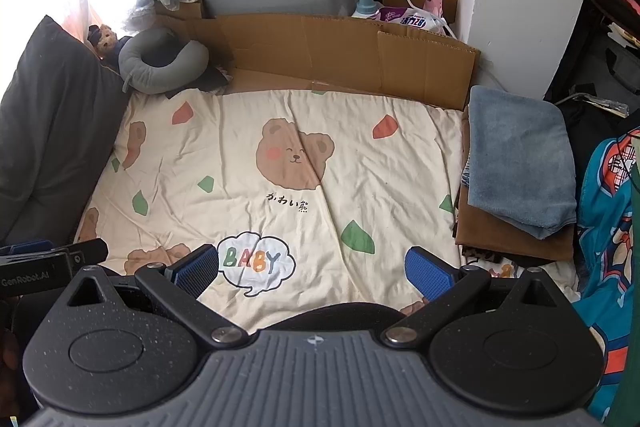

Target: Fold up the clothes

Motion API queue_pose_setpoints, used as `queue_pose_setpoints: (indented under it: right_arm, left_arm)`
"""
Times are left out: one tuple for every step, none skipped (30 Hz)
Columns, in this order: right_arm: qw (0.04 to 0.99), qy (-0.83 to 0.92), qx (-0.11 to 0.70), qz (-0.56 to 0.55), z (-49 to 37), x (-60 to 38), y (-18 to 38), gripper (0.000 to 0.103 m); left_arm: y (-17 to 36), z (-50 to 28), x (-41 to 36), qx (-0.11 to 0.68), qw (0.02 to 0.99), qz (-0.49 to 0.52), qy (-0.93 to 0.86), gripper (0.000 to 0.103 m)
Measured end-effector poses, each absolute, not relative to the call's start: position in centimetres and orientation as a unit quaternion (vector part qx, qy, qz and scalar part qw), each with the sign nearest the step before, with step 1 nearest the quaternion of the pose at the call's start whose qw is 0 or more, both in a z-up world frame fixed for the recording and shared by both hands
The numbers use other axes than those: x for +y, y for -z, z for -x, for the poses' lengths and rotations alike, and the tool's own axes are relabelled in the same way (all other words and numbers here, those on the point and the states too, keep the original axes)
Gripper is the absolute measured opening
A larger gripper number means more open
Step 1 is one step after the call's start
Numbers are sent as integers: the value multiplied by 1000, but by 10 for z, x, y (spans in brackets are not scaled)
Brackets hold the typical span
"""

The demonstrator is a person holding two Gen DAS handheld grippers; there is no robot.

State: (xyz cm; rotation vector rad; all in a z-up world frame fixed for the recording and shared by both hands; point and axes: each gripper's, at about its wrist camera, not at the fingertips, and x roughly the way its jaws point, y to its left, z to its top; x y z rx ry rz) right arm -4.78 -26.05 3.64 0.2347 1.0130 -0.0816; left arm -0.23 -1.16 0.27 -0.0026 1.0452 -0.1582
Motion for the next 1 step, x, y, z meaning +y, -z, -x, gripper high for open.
queue_pose_setpoints:
  right_arm:
    - [867,39,484,-112,48,-261,-36,103]
  left_arm:
    - [-3,2,-12,499,863,2,77,96]
